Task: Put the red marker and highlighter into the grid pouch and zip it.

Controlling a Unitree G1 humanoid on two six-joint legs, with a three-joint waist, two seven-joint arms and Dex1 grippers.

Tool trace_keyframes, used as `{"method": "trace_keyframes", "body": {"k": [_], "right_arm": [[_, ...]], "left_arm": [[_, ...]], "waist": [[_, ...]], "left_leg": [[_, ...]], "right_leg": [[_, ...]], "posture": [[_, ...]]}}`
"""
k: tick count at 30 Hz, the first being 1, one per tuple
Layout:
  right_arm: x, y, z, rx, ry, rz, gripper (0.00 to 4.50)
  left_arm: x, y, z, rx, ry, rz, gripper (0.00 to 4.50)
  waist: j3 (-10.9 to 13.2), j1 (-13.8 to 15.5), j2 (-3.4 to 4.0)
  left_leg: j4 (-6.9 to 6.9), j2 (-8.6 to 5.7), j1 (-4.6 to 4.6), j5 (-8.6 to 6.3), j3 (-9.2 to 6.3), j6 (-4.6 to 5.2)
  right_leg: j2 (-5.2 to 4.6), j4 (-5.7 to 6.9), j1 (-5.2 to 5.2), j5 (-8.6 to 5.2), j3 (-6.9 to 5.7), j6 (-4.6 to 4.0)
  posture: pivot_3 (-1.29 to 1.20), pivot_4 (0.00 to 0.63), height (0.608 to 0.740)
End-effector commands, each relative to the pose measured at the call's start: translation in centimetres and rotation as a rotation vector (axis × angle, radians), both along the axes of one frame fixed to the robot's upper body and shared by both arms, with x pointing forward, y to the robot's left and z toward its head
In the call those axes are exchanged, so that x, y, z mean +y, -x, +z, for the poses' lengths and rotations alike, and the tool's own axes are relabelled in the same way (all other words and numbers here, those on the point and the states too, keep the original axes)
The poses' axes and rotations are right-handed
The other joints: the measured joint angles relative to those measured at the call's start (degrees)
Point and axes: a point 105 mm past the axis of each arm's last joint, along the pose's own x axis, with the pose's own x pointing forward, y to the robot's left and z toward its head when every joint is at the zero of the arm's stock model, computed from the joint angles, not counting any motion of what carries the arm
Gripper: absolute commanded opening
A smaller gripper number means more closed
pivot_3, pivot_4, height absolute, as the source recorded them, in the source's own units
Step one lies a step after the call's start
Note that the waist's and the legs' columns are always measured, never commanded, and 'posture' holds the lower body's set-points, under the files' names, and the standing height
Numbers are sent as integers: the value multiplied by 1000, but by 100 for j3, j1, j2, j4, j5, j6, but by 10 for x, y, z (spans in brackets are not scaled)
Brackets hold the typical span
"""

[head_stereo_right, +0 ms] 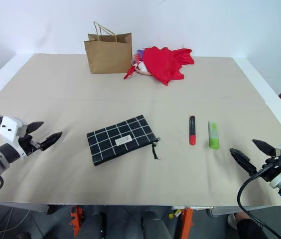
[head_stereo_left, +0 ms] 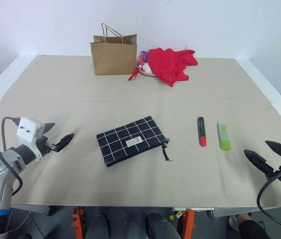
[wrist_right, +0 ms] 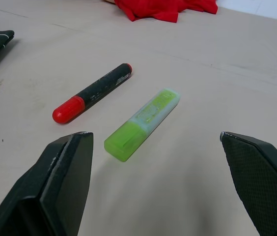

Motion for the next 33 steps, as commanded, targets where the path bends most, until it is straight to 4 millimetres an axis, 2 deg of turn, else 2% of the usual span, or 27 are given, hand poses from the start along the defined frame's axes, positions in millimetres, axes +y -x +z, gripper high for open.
{"method": "trace_keyframes", "body": {"k": [1,12,15,19,23,26,29,30,33], "right_arm": [[8,-4,16,-48,30,41,4459],[20,-13,15,-58,-4,73,4459],[30,-17,15,-62,-17,104,4459],[57,-29,27,-114,-55,165,4459],[114,-49,45,-161,-103,320,4459],[167,-64,47,-162,-145,468,3571],[210,-73,40,-134,-189,597,2155],[224,-80,31,-102,-208,627,1615],[247,-94,13,-56,-219,667,32]], "left_arm": [[-5,-1,11,-39,-10,-41,4498],[-17,3,10,-20,-16,-136,4498],[-21,4,10,-27,-36,-163,4498],[-41,9,6,-8,-74,-273,4498],[-81,19,-1,22,-102,-473,4498],[-105,27,-8,46,-129,-616,4500],[-121,33,-15,64,-161,-720,4500],[-127,35,-18,70,-174,-765,4500],[-138,39,-21,70,-208,-847,4500]], "waist": [[0,0,0],[0,3,0],[0,0,0],[0,-14,5],[0,-37,5],[1,-66,6],[1,-69,6],[1,-68,6],[1,-69,6]], "left_leg": [[0,0,0,0,0,0],[-1,0,0,0,0,0],[-2,0,0,-1,-2,1],[1,0,2,0,-1,0],[2,0,6,2,-2,1],[2,1,8,5,-2,4],[0,1,4,6,-5,6],[-2,0,1,6,-7,6],[-3,0,-8,5,-11,6]], "right_leg": [[0,0,0,0,0,0],[0,0,2,7,0,18],[0,0,2,7,-2,18],[0,0,2,10,-2,12],[0,0,6,13,-1,5],[1,2,5,17,-2,2],[2,3,4,22,-5,17],[2,3,3,19,-6,18],[2,2,-3,17,-9,12]], "posture": [[0,150,740],[0,150,740],[0,150,740],[0,150,740],[0,150,740],[0,150,740],[0,150,740],[0,150,740],[0,150,740]]}}
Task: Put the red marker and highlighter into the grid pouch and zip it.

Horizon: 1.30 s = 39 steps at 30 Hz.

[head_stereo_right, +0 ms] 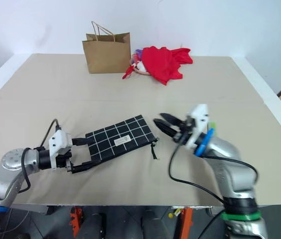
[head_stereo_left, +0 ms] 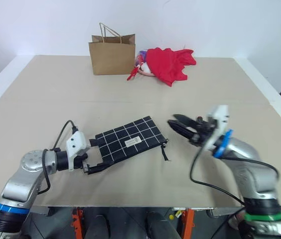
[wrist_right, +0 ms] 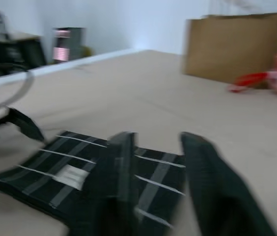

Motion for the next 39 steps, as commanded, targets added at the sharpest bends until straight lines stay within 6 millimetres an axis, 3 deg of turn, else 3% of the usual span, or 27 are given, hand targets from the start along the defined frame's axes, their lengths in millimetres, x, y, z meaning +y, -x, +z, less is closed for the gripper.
{"method": "trace_keyframes", "body": {"k": [1,5,12,20,26,35,38,39], "right_arm": [[13,-12,-17,19,29,17,32],[24,-24,-28,36,51,12,32],[23,-22,-58,70,160,-1,32],[25,-27,-55,46,156,-16,32],[28,-28,-51,31,148,-13,32],[25,-26,-51,26,157,-15,32],[24,-26,-50,23,158,-16,0],[24,-27,-49,21,160,-15,0]], "left_arm": [[-10,5,5,-48,-32,-97,4500],[-12,5,6,-67,-50,-134,4500],[-4,1,8,-126,-96,-134,4500],[7,-8,5,-286,-199,-142,4500],[1,-16,3,-462,-272,-181,4500],[-10,-23,-16,-545,-305,-225,4500],[-14,-23,-22,-560,-334,-268,3673],[-15,-23,-24,-563,-340,-283,2904]], "waist": [[0,12,0],[2,38,3],[1,38,4],[1,37,4],[1,37,4],[-3,42,11],[-7,57,18],[-7,57,18]], "left_leg": [[0,0,-1,0,-1,0],[-1,-4,-16,-3,-11,3],[0,-4,-21,-3,-46,3],[4,-4,0,-1,-53,1],[4,-4,7,0,-54,2],[6,-4,19,2,-54,5],[7,-6,22,9,-54,10],[7,-6,22,11,-54,13]], "right_leg": [[0,0,0,2,-1,-6],[-1,1,-10,7,-8,-27],[3,7,-10,7,-34,-33],[3,6,20,4,-42,-26],[4,7,28,3,-42,-24],[3,7,44,-1,-43,-10],[3,7,50,1,-43,-2],[3,7,50,3,-42,-1]], "posture": [[0,150,740],[0,150,740],[0,150,740],[0,150,740],[0,150,740],[0,150,740],[0,150,740],[0,150,740]]}}
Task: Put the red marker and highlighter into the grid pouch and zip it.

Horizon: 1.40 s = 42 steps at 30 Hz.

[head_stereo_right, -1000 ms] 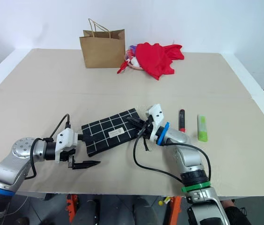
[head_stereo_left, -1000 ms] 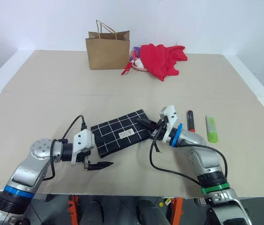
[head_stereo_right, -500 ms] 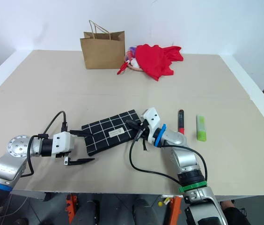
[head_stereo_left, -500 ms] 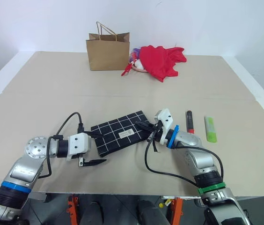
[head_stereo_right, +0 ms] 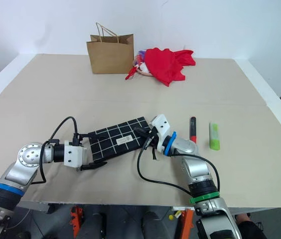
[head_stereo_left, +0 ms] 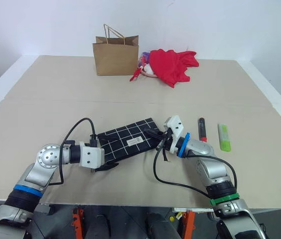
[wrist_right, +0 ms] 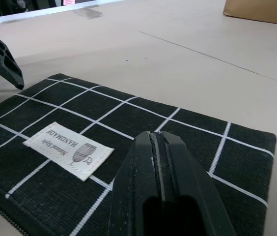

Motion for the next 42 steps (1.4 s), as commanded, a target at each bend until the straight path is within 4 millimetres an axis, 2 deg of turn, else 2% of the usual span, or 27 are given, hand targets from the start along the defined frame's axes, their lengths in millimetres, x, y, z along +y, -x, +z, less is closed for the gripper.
{"method": "trace_keyframes", "body": {"k": [1,4,7,10,12,15,17,19,21,26,29,31,32,38,42], "right_arm": [[-2,1,7,-25,-4,8,0],[-2,1,10,-31,-2,14,0],[-4,0,12,-39,1,14,0],[-5,0,14,-47,1,10,0],[-7,-1,19,-74,-3,0,0],[-14,0,51,-211,-54,-33,0],[-22,6,73,-275,-106,-33,0],[-29,16,87,-309,-133,-12,0],[-37,30,92,-276,-171,38,0],[-62,63,70,-127,-86,117,1678],[-76,76,55,-95,-44,106,3119],[-80,82,51,-95,-46,99,4309],[-82,83,49,-103,-50,82,4415],[-90,83,39,-149,-34,19,4415],[-91,81,40,-183,-40,1,4415]], "left_arm": [[1,0,-16,7,-83,-27,2820],[2,-2,-17,-5,-102,-40,1552],[2,-4,-17,-4,-106,-42,55],[3,-7,-15,7,-87,-31,55],[0,-10,-8,55,-8,-3,55],[-7,-11,15,225,186,19,55],[-8,-8,27,298,243,-6,55],[-8,-4,33,345,258,-29,55],[-8,-2,37,370,254,-45,55],[-7,1,40,407,243,-70,0],[-6,2,46,422,254,-80,0],[-7,1,52,433,274,-80,0],[-7,1,54,429,275,-80,0],[-9,3,56,423,262,-89,0],[-8,5,55,422,257,-89,0]], "waist": [[-1,2,2],[-2,3,4],[-7,1,15],[-13,-6,33],[-12,-6,37],[0,-11,45],[4,-8,49],[5,-4,51],[5,3,51],[6,53,52],[7,48,55],[8,32,56],[8,22,56],[8,34,56],[8,36,57]], "left_leg": [[0,0,0,3,0,5],[-1,-1,2,10,0,13],[-1,-2,3,17,0,22],[-3,-2,4,18,0,24],[-4,-2,5,19,0,25],[-3,-2,-5,19,0,25],[-2,-3,-25,19,-3,25],[-4,-5,-43,19,-10,24],[-7,-8,-51,15,-19,28],[-10,-19,-59,5,-73,38],[-10,-19,-58,2,-87,42],[-7,-19,-56,3,-88,42],[-6,-19,-55,3,-89,42],[1,-19,-50,10,-90,35],[0,-19,-50,11,-89,34]], "right_leg": [[0,0,1,3,0,2],[0,0,0,11,0,0],[0,0,0,17,0,2],[0,0,-1,19,0,2],[0,1,-1,19,0,2],[0,1,-9,20,0,5],[0,0,-26,20,0,9],[0,0,-39,14,-3,13],[0,0,-43,8,-10,5],[-8,0,-26,-12,-66,-47],[-7,1,-23,-31,-81,-30],[-7,1,-20,-33,-81,-23],[-7,1,-18,-32,-81,-22],[-8,1,-9,-20,-81,-15],[-8,1,-9,-21,-81,-15]], "posture": [[0,150,740],[0,150,740],[0,150,740],[0,150,740],[0,150,740],[0,150,740],[0,150,740],[0,150,740],[0,150,740],[0,150,740],[0,150,740],[0,150,740],[0,150,740],[0,150,740],[0,150,740]]}}
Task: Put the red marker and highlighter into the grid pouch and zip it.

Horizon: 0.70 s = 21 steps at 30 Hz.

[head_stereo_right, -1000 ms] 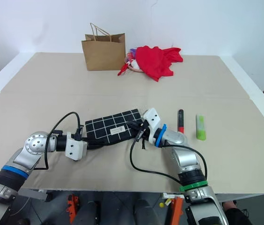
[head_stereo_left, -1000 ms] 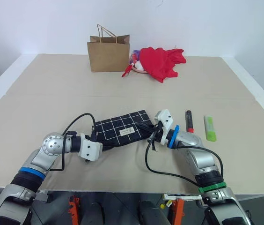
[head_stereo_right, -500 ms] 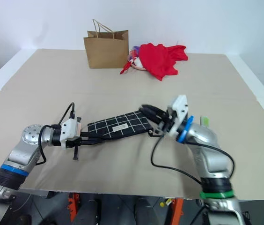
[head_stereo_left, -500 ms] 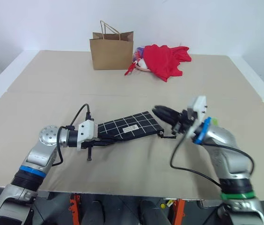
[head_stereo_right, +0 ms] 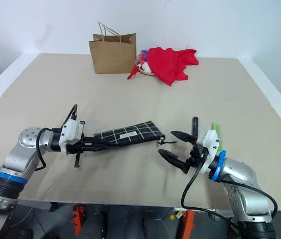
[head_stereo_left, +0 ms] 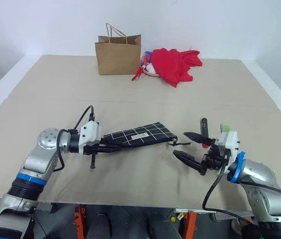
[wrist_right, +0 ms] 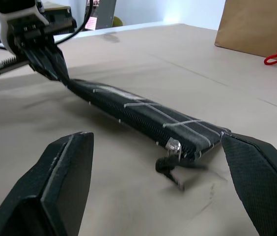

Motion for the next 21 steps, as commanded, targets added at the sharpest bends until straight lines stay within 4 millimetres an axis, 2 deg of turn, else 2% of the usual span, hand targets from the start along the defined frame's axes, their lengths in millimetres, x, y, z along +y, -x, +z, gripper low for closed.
{"method": "trace_keyframes", "body": {"k": [1,3,6,9,10,14,15,19,21], "right_arm": [[-3,-1,10,-73,-1,-19,4415],[-1,-3,9,-82,-2,-15,4415],[3,-3,8,-94,-3,7,3590],[4,-4,4,-109,21,15,2170],[4,-4,3,-114,33,18,1887],[6,-4,0,-134,59,33,272],[7,-4,0,-141,56,36,97],[12,-4,5,-164,49,54,97],[21,-1,11,-176,52,94,97]], "left_arm": [[1,1,11,-39,14,0,0],[1,1,12,-39,19,2,0],[-1,3,13,-37,25,0,0],[-1,4,12,-35,26,0,0],[-2,4,12,-35,27,0,0],[-2,5,14,-35,29,-2,0],[-3,5,14,-34,29,-1,0],[-4,5,14,-36,30,-3,0],[-5,5,14,-42,31,-10,0]], "waist": [[0,0,0],[0,0,0],[0,1,0],[0,1,0],[0,1,0],[0,2,0],[0,2,0],[0,1,0],[0,2,0]], "left_leg": [[-1,0,0,0,-1,0],[-2,0,0,0,-1,0],[-2,0,0,0,-1,0],[-2,0,0,0,-1,0],[-2,0,0,0,-1,0],[-2,0,0,0,-1,0],[-2,0,0,0,-1,0],[-2,0,1,0,-1,0],[-2,0,1,0,-1,0]], "right_leg": [[0,0,0,0,-1,0],[0,0,0,-1,-1,-1],[0,0,0,-1,-1,0],[0,0,0,-1,-1,0],[0,0,1,-1,-1,-1],[0,0,1,-1,-1,-1],[0,0,1,-1,-1,-1],[0,0,1,-1,-1,-1],[0,0,1,-1,-1,-1]], "posture": [[0,150,740],[0,150,740],[0,150,740],[0,150,740],[0,150,740],[0,150,740],[0,150,740],[0,150,740],[0,150,740]]}}
